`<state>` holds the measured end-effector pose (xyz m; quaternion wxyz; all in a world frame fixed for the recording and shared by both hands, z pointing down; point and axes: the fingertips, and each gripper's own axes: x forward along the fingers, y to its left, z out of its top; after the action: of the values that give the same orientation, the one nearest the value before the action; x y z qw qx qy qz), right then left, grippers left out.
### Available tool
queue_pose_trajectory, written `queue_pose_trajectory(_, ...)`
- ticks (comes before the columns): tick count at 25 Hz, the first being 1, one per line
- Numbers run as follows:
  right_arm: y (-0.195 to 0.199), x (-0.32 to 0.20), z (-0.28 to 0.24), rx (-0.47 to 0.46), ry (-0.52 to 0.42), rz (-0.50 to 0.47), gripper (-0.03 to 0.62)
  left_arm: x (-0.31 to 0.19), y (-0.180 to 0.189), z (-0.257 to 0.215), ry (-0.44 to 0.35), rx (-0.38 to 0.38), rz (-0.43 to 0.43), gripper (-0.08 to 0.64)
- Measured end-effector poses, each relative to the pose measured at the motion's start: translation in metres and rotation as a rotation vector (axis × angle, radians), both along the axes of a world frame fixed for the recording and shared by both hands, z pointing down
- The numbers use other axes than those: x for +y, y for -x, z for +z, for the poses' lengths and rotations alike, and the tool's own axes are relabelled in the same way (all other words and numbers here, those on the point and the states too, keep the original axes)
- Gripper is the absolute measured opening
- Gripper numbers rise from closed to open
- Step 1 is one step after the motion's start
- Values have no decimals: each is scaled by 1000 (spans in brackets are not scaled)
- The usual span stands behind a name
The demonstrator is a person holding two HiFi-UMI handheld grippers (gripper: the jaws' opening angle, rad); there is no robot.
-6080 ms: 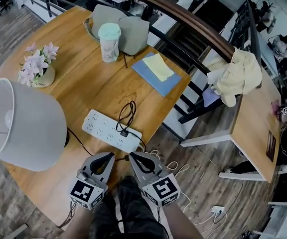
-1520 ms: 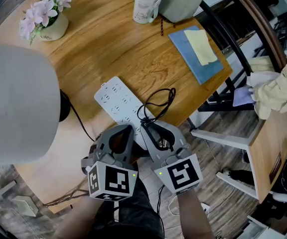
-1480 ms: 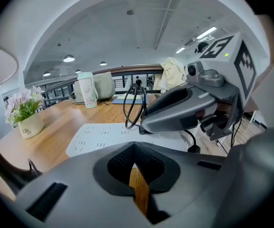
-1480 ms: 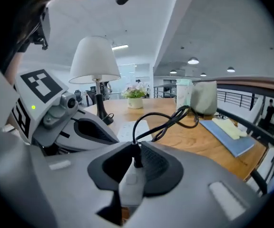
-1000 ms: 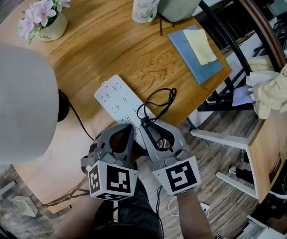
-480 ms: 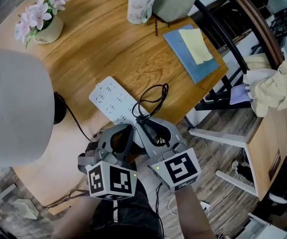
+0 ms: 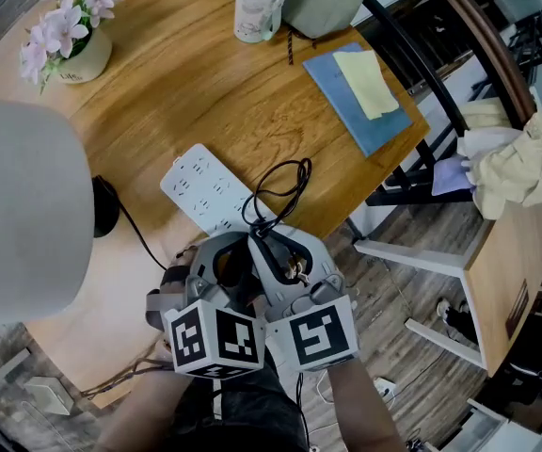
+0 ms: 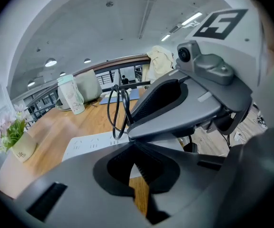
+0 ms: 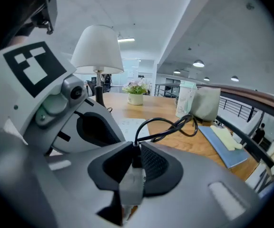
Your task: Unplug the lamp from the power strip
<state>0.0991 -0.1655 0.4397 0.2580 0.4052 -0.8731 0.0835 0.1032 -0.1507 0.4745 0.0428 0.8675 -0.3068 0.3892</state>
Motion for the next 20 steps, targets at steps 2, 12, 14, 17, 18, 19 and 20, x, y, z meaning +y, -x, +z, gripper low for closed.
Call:
queue_pose_trajectory(2, 0, -1, 0, -57, 20, 11, 63, 0, 0, 0, 6, 4, -1, -12)
queue_pose_trajectory(12, 0, -2, -2, -24, 24, 21, 61, -2, -2, 1, 32, -1, -9, -12)
queue_pose_trajectory(14, -2, -3, -7, -107, 39, 42, 61, -2, -2, 1, 35, 7, -13, -12)
queue_pose_trajectory(17, -11, -12, -25, -276, 50, 81, 61, -2, -2, 1, 38, 13, -16, -12)
queue_pose_trajectory(18, -14, -14, -29, -279, 44, 75, 62, -3, -1, 2, 38, 15, -17, -12)
queue_pose_trajectory(19, -15, -16, -31, -273, 41, 70, 63, -2, -1, 2, 36, 14, -17, -12)
queue_pose_trajectory(20, -15, -16, -31, -270, 40, 67, 63, -2, -1, 2, 29, 11, -14, -12)
